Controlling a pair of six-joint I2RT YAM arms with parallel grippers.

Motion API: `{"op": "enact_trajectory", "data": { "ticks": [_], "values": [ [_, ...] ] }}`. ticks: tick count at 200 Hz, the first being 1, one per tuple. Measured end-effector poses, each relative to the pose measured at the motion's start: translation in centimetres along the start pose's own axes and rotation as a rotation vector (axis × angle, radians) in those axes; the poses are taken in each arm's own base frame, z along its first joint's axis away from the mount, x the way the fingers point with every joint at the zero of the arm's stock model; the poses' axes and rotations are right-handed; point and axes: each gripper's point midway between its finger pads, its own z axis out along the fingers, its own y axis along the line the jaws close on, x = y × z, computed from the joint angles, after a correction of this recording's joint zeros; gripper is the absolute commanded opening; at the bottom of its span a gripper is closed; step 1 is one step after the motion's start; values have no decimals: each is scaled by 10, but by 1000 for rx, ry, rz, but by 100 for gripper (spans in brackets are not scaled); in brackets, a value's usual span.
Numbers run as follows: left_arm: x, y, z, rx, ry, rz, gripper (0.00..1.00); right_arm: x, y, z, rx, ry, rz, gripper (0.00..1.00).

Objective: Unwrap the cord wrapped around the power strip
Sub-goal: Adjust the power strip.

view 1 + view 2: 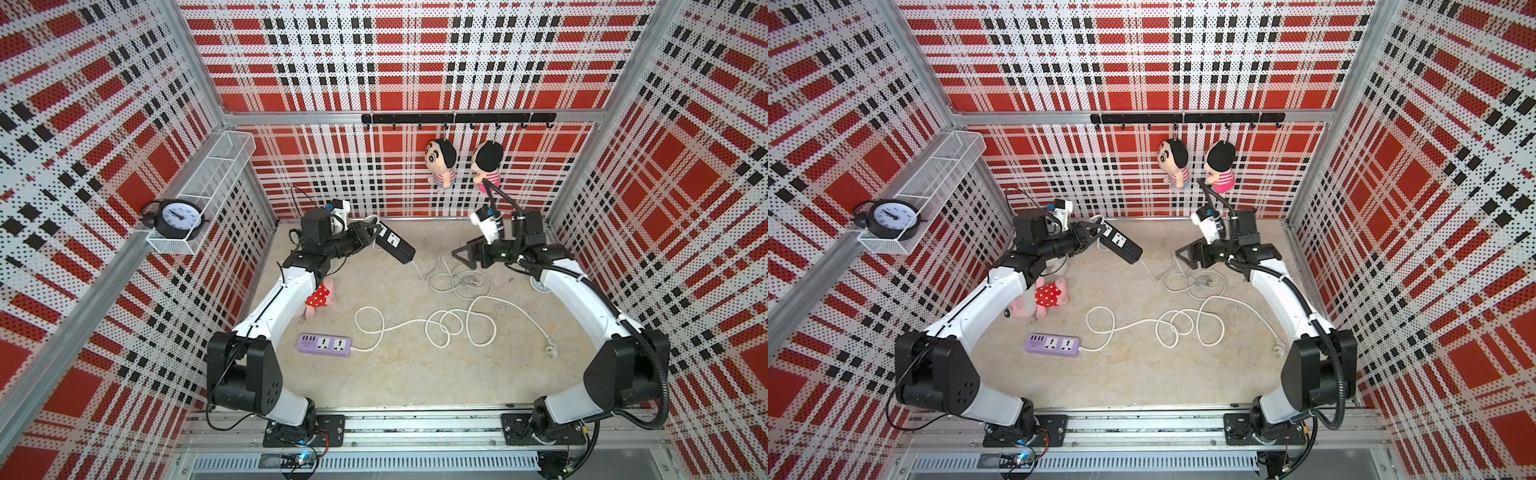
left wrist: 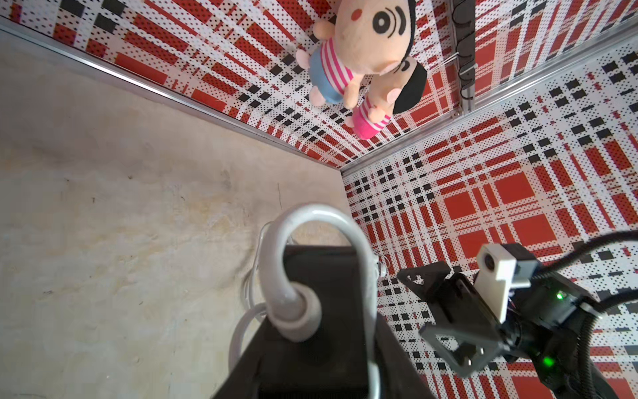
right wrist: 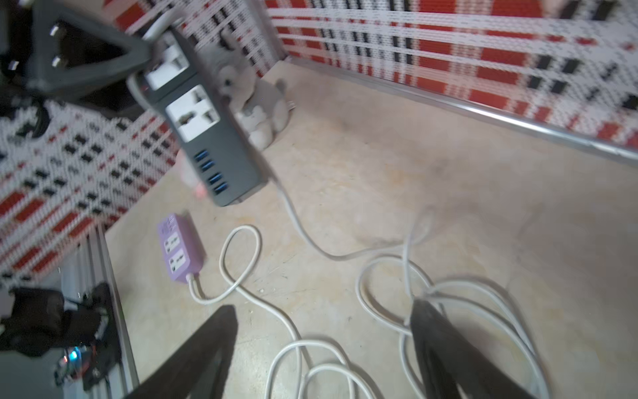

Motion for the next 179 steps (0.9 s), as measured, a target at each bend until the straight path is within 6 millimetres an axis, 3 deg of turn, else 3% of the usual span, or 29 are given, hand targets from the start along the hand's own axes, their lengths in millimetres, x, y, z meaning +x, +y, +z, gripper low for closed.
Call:
{"op": "enact_trajectory", "data": {
  "ticks": [11,28,56,114,150,179],
  "values": [
    [5,-2,7,8,23,6,0,-1,19,12,-43,13,-47,88],
    [17,-1,14,11,60,7,0,-4,33,23,-69,16,-96,93],
    [31,-3,21,14,106,9,0,-7,39,39,-72,15,-142,93],
    [32,-26,26,58,119,52,0,-2,37,83,-90,55,-142,94],
    [35,-28,27,66,129,65,0,10,30,97,-83,89,-110,84],
    [35,-27,27,60,128,76,0,7,31,96,-88,83,-108,59]
  ]
}}
